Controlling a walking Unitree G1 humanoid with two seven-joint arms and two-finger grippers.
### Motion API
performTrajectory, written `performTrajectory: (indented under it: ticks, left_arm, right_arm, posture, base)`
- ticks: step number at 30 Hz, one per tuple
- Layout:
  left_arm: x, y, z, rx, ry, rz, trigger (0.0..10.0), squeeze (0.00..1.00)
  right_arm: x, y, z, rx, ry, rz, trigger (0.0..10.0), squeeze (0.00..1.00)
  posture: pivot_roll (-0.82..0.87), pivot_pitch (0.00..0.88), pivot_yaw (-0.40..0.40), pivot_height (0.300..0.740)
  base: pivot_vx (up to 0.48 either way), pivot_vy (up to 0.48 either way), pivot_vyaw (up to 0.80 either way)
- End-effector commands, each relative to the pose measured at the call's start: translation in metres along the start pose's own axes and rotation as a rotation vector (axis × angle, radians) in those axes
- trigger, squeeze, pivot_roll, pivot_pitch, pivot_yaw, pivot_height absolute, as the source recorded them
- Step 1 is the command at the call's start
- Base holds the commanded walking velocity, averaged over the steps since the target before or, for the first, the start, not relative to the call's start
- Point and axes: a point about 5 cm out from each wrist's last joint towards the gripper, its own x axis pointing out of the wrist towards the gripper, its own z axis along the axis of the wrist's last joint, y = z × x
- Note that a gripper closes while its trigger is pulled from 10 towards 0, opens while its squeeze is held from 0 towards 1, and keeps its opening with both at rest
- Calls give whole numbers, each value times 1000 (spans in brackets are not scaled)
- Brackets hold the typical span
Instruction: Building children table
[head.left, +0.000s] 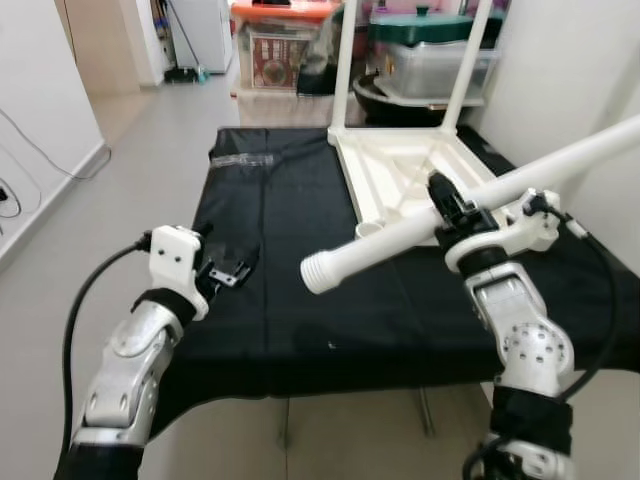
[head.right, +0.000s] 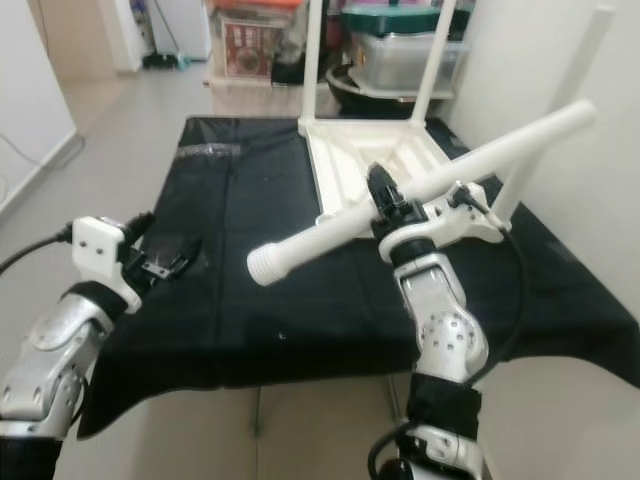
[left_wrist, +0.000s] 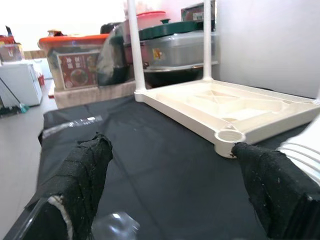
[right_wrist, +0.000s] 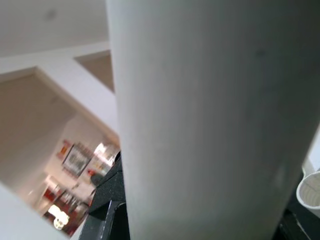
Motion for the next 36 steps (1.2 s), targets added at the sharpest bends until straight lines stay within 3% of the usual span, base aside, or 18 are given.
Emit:
performTrajectory:
  ticks: [1, 10, 13, 22, 26, 29, 36]
  left_arm:
    - [-1, -1, 2, -5, 2, -18, 10000, 0]
    - [-7, -7, 2, -29, 23, -128, 10000, 0]
    - [-13, -23, 5, -74, 37, -311, 10000, 0]
    - [-15, -33, 8, -101, 70, -484, 10000, 0]
    - [-14, -34, 6, -90, 80, -498, 10000, 0]
    - [-9, -29, 2, -32, 111, -474, 10000, 0]
    - [-2, -23, -10, 25, 203, -469, 10000, 0]
  right_arm:
    - [2, 2, 1, 2, 4, 16, 0, 0]
    - [8, 8, 9, -99, 24, 75, 0, 0]
    - [10, 19, 1, -194, 90, 164, 0, 0]
    - [16, 40, -16, -273, 181, 301, 0, 0]
    - [18, 46, -21, -286, 202, 333, 0, 0]
    - [13, 67, -33, -329, 255, 461, 0, 0]
    - [11, 86, -58, -401, 310, 559, 0, 0]
  posture:
    - [134, 0, -80, 740]
    - [134, 0, -82, 740]
    - [131, 0, -74, 740]
    - [120, 0, -70, 740]
    - [120, 0, -70, 740]
    - [124, 0, -66, 740]
    - [108, 0, -51, 740]
  base:
    - [0, 0, 0]
    - [0, 0, 0]
    - [0, 0, 0]
    - [0, 0, 0]
    - [0, 0, 0]
    - [0, 0, 0]
    - [0, 0, 0]
